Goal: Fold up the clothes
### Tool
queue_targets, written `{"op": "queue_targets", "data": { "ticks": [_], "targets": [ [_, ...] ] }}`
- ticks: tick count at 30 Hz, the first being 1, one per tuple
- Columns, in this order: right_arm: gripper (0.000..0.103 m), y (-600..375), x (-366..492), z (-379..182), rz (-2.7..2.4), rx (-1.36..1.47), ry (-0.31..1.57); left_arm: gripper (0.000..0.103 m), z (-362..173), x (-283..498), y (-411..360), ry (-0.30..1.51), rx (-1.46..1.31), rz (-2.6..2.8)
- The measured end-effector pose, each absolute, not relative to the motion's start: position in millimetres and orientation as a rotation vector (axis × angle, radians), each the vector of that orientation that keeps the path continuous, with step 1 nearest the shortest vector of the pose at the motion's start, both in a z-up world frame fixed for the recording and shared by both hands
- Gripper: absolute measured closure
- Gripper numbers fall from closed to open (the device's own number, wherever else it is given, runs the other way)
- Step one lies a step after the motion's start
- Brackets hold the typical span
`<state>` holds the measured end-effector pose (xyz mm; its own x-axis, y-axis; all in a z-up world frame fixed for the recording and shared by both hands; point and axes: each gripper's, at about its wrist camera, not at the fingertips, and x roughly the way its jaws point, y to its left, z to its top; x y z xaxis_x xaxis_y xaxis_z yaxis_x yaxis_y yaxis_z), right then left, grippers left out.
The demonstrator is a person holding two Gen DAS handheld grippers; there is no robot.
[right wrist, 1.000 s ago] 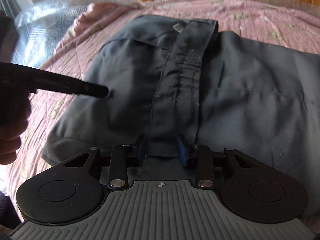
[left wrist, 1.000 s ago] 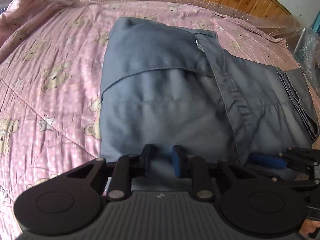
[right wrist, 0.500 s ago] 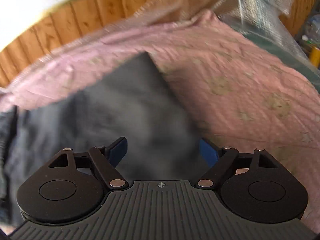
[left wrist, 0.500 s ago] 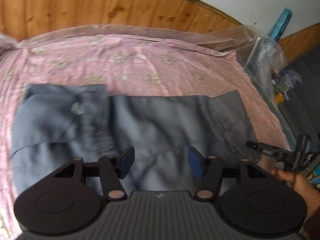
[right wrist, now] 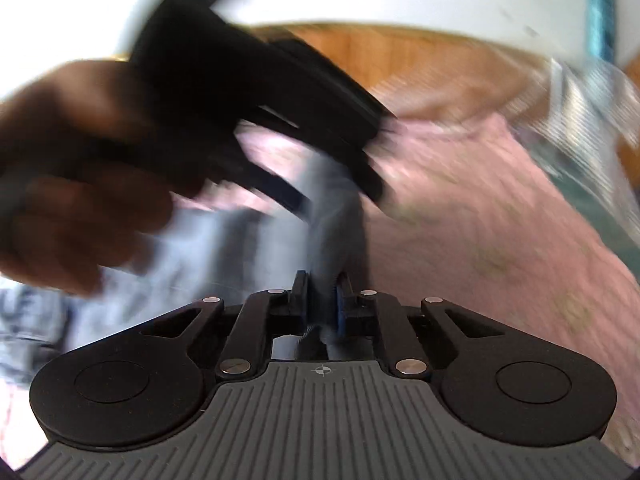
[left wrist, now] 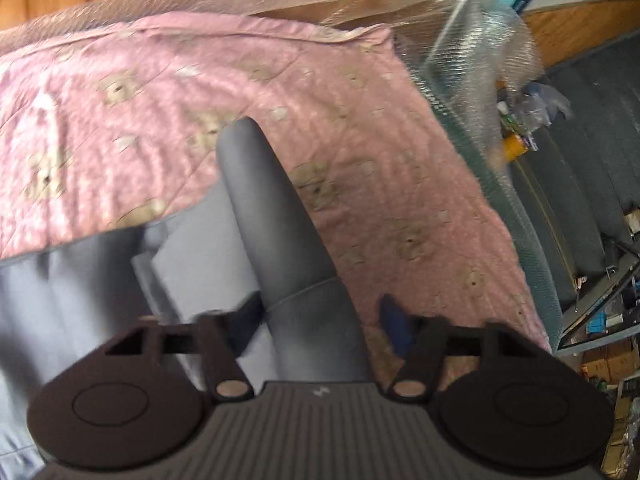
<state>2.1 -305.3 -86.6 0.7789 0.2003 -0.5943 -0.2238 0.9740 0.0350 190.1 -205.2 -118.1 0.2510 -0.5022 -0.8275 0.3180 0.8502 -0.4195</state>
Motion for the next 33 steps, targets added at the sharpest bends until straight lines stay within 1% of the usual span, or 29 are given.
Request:
{"op": "queue_targets", "data": {
  "ticks": [2,5,6,8,9,10,12,13,14,16,17,19,20,21,23,25,26,27,28,29,31,32,33],
  "targets": [
    [0.093,-289.4,-0.9,-86.9,0.322,-0.011,0.628,0.089,-112.4,183.0,-163.6,1.159,-0.212,-0.55],
    [0.091,-268.5,-1.4,-93.3,0.491,0.044,0.63,0.089,-121.4,169.0,-91.5,1.167,-0.269,-0.471],
    [0.084,-263.6,1.9,-98.9,0.564,0.083,0.653,0.089,-133.9,165.7,-71.2,1.194,-0.29,-0.428],
    [0.073,-255.8,10.5,-112.5,0.684,0.171,0.718,0.088,-159.0,159.4,-32.1,1.244,-0.333,-0.346],
    [0.069,-253.7,12.6,-115.9,0.719,0.204,0.73,0.088,-171.3,157.2,-19.2,1.254,-0.363,-0.337],
    [0.069,-252.7,13.3,-117.4,0.741,0.23,0.73,0.087,-182.0,155.2,-9.4,1.256,-0.393,-0.338],
    [0.072,-255.2,16.8,-120.5,0.721,0.288,0.737,0.086,-194.9,152.7,-1.3,1.251,-0.423,-0.34],
    [0.07,-256.8,19.8,-124.9,0.679,0.297,0.758,0.086,-197.3,152.3,-0.9,1.239,-0.427,-0.347],
    [0.071,-256.7,23.6,-133.8,0.618,0.273,0.804,0.085,-197.6,151.9,-1.6,1.225,-0.416,-0.346],
    [0.088,-254.8,32.2,-164.5,0.515,0.185,0.938,0.085,-196.9,150.1,-3.5,1.21,-0.393,-0.344],
    [0.102,-254.6,29.2,-178.9,0.502,0.173,0.961,0.084,-195.7,149.2,-3.5,1.204,-0.393,-0.344],
    [0.103,-264.8,22.7,-190.6,0.51,0.24,0.937,0.083,-192.4,146.9,-2.9,1.191,-0.395,-0.344],
    [0.103,-269.5,24.7,-189.1,0.503,0.271,0.963,0.08,-186.4,143.9,0.0,1.182,-0.405,-0.337],
    [0.097,-271.6,23.0,-182.4,0.488,0.272,0.973,0.076,-179.2,140.0,3.3,1.169,-0.412,-0.331],
    [0.087,-276.4,10.2,-157.1,0.46,0.243,0.895,0.071,-154.4,123.6,11.7,1.099,-0.405,-0.33],
    [0.084,-281.8,5.8,-147.1,0.416,0.207,0.863,0.068,-134.7,100.8,18.3,1.036,-0.388,-0.352],
    [0.083,-282.5,4.7,-149.7,0.396,0.185,0.866,0.066,-133.0,90.7,19.9,1.034,-0.396,-0.38],
    [0.086,-280.9,5.1,-157.9,0.384,0.164,0.889,0.066,-138.0,82.5,18.5,1.059,-0.404,-0.405],
    [0.086,-278.5,6.7,-170.8,0.381,0.142,0.911,0.067,-144.3,75.0,16.1,1.088,-0.407,-0.426],
    [0.09,-276.2,8.6,-185.7,0.381,0.119,0.929,0.067,-156.5,70.2,9.6,1.134,-0.384,-0.428],
    [0.09,-272.5,15.7,-189.7,0.389,0.096,0.947,0.069,-179.4,61.0,-0.5,1.21,-0.329,-0.419],
    [0.089,-271.0,24.0,-185.4,0.385,0.088,0.982,0.07,-179.7,58.1,0.6,1.211,-0.336,-0.413],
    [0.086,-270.1,28.2,-176.2,0.382,0.083,0.979,0.07,-179.9,55.3,1.7,1.212,-0.343,-0.407]
  ]
}}
